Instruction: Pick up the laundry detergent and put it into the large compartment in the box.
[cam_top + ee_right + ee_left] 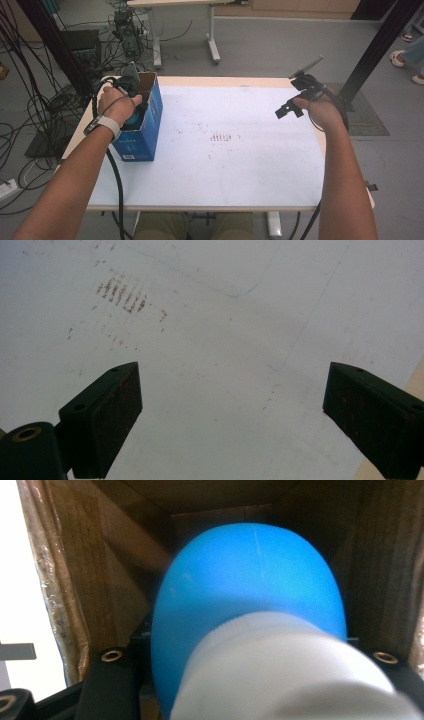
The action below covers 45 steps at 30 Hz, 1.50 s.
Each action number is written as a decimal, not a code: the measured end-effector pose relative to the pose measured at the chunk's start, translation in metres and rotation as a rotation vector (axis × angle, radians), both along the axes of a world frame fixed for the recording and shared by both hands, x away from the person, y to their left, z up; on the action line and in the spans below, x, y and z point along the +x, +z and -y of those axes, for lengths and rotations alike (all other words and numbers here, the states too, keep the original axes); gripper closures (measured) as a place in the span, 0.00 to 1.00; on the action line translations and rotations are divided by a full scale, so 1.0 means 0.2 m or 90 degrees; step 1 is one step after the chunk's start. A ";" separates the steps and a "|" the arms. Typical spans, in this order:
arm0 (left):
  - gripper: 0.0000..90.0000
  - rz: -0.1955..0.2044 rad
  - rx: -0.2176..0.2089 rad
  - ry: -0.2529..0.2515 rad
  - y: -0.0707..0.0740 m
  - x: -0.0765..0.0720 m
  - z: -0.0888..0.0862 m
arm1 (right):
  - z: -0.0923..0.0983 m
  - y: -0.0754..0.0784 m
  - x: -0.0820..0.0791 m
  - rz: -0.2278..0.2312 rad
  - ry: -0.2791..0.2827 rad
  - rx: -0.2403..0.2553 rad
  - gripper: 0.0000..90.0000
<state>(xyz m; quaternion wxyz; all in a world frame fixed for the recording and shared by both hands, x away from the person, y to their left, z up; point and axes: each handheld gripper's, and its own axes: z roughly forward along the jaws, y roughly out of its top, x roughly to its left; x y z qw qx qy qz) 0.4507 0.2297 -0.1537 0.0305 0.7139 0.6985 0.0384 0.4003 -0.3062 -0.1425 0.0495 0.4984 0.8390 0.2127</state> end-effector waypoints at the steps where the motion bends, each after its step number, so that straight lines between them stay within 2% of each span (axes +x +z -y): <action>1: 0.44 -0.001 0.000 0.000 0.00 0.00 0.00 | 0.00 0.00 0.00 0.000 0.000 0.000 0.09; 45: 0.44 -0.001 0.003 -0.002 0.00 0.00 0.01 | 0.01 -0.01 -0.01 -0.003 -0.008 0.001 0.09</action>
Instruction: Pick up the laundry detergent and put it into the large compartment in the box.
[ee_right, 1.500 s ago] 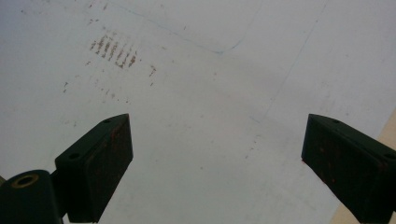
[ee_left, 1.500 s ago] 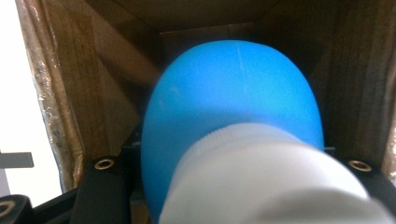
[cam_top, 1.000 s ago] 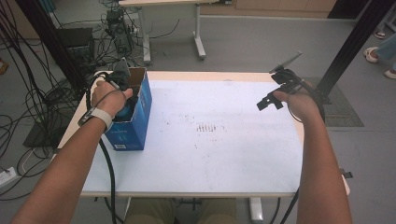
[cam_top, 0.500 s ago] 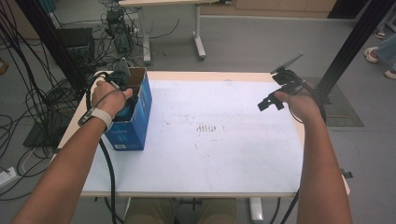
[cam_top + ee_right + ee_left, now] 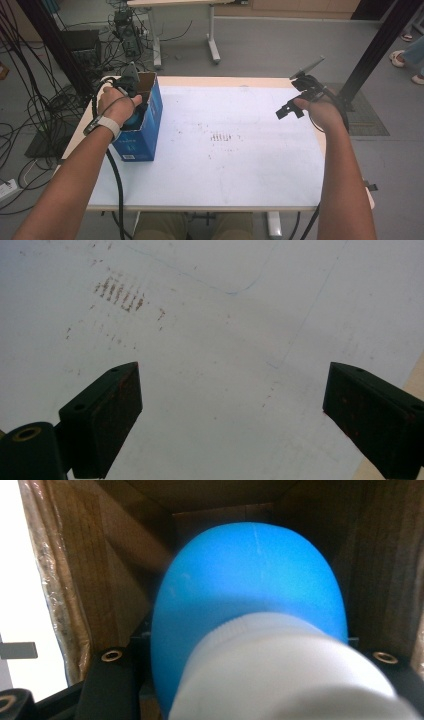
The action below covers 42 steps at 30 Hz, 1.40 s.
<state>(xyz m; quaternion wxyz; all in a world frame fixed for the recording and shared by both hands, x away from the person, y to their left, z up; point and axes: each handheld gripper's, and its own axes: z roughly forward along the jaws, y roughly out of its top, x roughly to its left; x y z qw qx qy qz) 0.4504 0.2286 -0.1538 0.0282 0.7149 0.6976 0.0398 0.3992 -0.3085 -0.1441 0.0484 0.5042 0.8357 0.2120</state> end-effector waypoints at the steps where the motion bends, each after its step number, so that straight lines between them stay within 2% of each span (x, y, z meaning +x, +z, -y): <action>1: 0.44 0.000 0.000 0.000 0.00 0.00 0.00 | 0.00 0.00 0.00 0.000 0.000 0.000 0.09; 42: 0.43 0.003 -0.004 0.003 0.00 0.00 -0.02 | 0.00 0.00 0.00 -0.002 -0.001 0.002 0.09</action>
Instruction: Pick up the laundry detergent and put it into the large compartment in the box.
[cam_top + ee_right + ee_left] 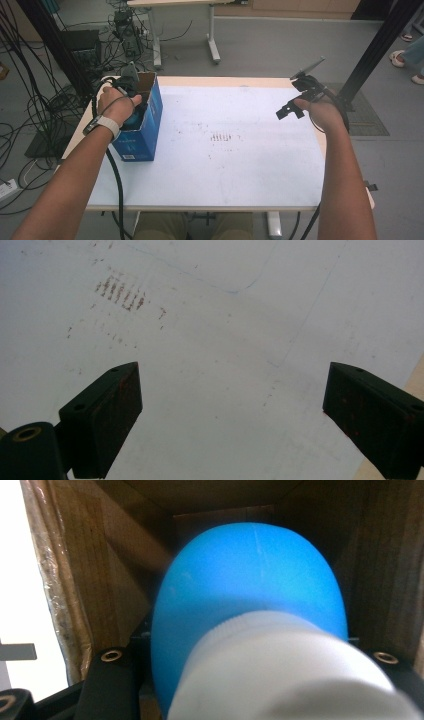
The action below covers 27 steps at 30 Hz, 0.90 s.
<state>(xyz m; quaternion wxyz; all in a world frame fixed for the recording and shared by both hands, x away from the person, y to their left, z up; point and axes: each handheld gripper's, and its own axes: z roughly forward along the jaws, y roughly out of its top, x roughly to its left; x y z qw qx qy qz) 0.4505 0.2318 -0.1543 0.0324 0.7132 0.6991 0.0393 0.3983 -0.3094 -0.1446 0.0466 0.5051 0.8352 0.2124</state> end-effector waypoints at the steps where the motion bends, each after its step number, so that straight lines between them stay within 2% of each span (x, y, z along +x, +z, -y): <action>1: 0.43 0.000 0.001 0.000 0.00 0.00 0.00 | 0.00 0.00 0.00 0.000 0.000 0.000 0.09; 6: 0.43 0.000 -0.001 0.000 0.00 0.00 -0.01 | 0.00 0.00 0.00 0.000 0.000 0.000 0.09; 8: 0.36 -0.004 -0.005 0.002 0.00 0.01 -0.02 | 0.00 0.00 0.00 0.000 0.000 0.000 0.09; 12: 0.33 0.000 -0.019 0.001 0.00 0.01 -0.05 | 0.00 0.00 0.00 -0.001 0.000 0.000 0.09; 27: 0.31 0.010 -0.010 0.016 0.01 -0.01 -0.03 | 0.00 0.00 0.00 -0.001 0.002 0.001 0.09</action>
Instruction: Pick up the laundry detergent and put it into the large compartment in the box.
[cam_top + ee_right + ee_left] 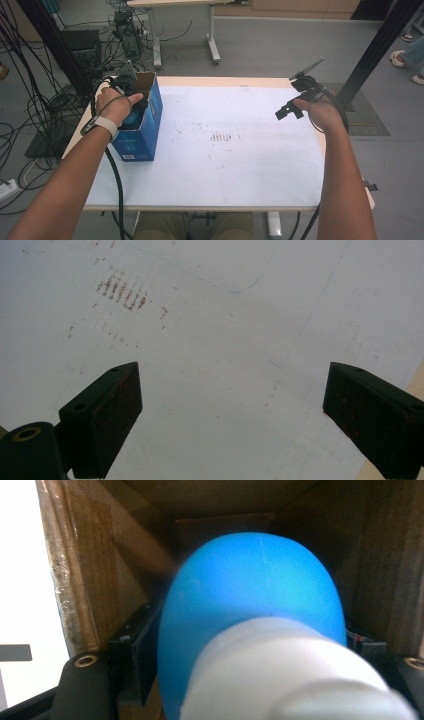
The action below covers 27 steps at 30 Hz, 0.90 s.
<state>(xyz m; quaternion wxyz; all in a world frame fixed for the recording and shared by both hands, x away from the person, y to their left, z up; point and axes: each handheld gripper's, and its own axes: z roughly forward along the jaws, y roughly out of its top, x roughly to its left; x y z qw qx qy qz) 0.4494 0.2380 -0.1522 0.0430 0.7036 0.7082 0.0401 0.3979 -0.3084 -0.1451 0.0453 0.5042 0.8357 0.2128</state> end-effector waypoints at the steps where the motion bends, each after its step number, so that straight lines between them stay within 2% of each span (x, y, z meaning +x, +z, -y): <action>1: 0.31 0.000 0.003 -0.001 0.00 0.00 0.01 | 0.00 0.00 0.00 0.000 0.000 0.000 0.09; 9: 0.31 0.007 0.007 -0.003 0.02 -0.01 0.02 | 0.00 0.00 0.00 0.001 0.003 0.000 0.09; 20: 0.31 0.028 -0.006 -0.012 0.09 -0.05 -0.01 | -0.02 -0.01 0.01 0.000 0.008 0.004 0.11; 25: 0.17 0.041 0.003 -0.019 0.16 -0.07 0.00 | -0.02 -0.01 0.01 -0.001 0.007 0.003 0.11; 27: 0.11 0.043 -0.004 -0.021 0.18 -0.07 -0.01 | -0.02 -0.01 0.01 0.000 0.009 0.003 0.11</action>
